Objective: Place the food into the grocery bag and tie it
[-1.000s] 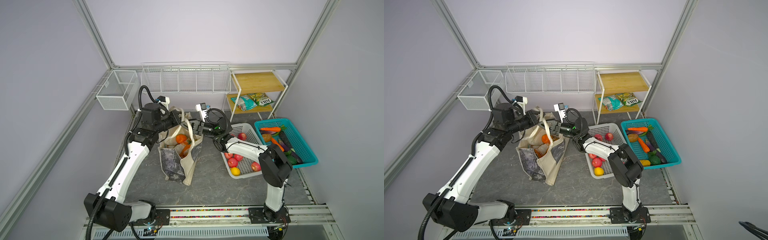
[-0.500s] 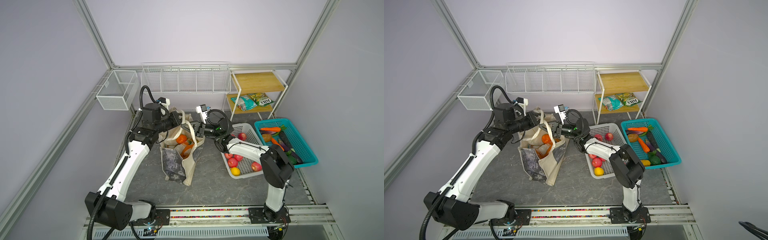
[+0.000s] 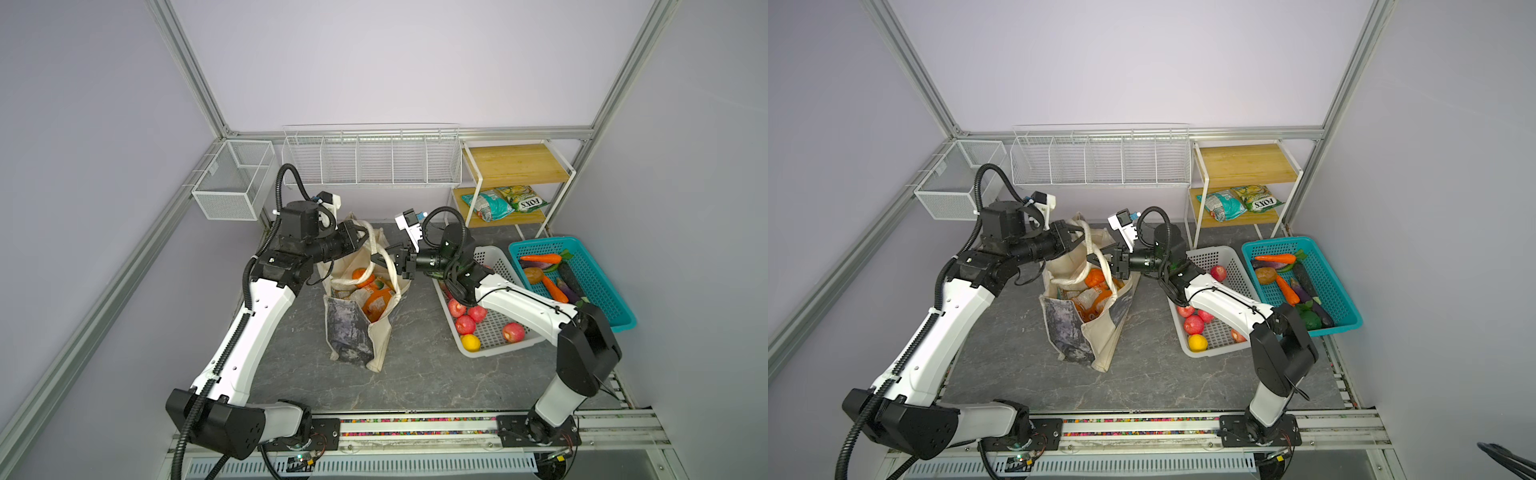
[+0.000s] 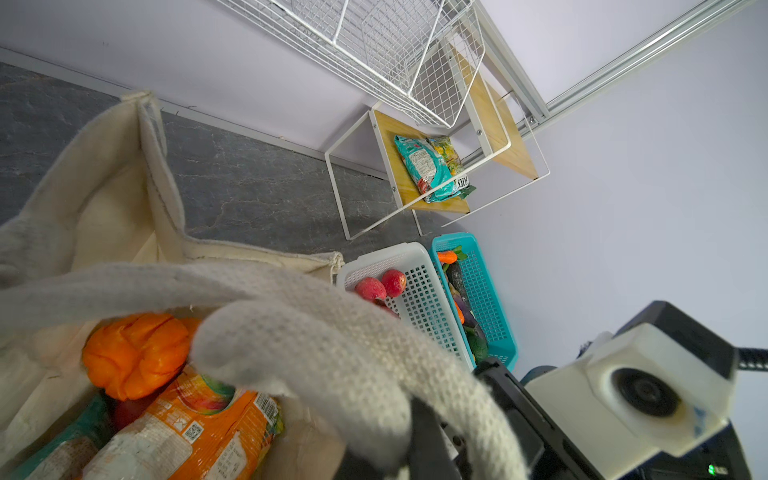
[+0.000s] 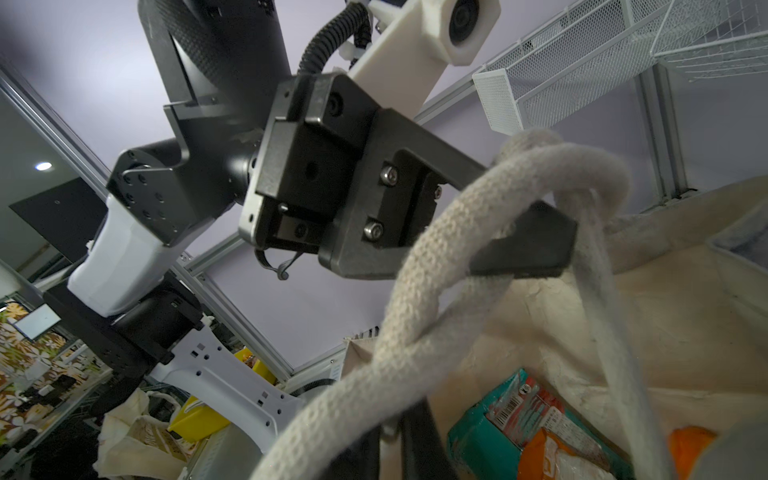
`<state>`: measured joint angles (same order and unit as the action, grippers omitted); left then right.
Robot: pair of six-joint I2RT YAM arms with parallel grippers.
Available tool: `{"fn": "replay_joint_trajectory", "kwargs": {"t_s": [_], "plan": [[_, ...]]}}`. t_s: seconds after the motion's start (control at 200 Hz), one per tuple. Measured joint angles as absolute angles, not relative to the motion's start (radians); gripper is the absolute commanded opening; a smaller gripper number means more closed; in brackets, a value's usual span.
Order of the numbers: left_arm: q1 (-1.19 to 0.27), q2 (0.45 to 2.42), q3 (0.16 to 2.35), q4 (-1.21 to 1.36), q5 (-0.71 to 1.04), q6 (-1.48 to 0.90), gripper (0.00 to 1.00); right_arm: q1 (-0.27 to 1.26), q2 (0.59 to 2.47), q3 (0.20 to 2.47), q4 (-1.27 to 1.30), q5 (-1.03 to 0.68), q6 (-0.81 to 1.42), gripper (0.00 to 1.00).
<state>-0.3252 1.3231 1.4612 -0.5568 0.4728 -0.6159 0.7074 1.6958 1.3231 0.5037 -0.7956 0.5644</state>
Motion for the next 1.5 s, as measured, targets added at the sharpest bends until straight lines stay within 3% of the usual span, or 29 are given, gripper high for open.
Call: {"fn": "replay_joint_trajectory", "kwargs": {"t_s": [0.27,0.7,1.25,1.5], "plan": [[-0.319,1.275,1.448,-0.584,0.486,-0.636,0.00,0.708,1.645,1.359,0.249,-0.713,0.348,0.07],[-0.287,1.232,1.439,-0.683,0.498,-0.636,0.00,0.709,1.584,1.361,0.056,-0.511,0.180,0.07],[-0.264,1.184,1.439,-0.857,0.216,-0.625,0.00,0.687,1.426,1.181,0.032,-0.126,0.187,0.07],[-0.266,1.165,1.416,-0.912,0.123,-0.662,0.00,0.687,1.370,1.118,0.027,-0.044,0.202,0.07]]}}
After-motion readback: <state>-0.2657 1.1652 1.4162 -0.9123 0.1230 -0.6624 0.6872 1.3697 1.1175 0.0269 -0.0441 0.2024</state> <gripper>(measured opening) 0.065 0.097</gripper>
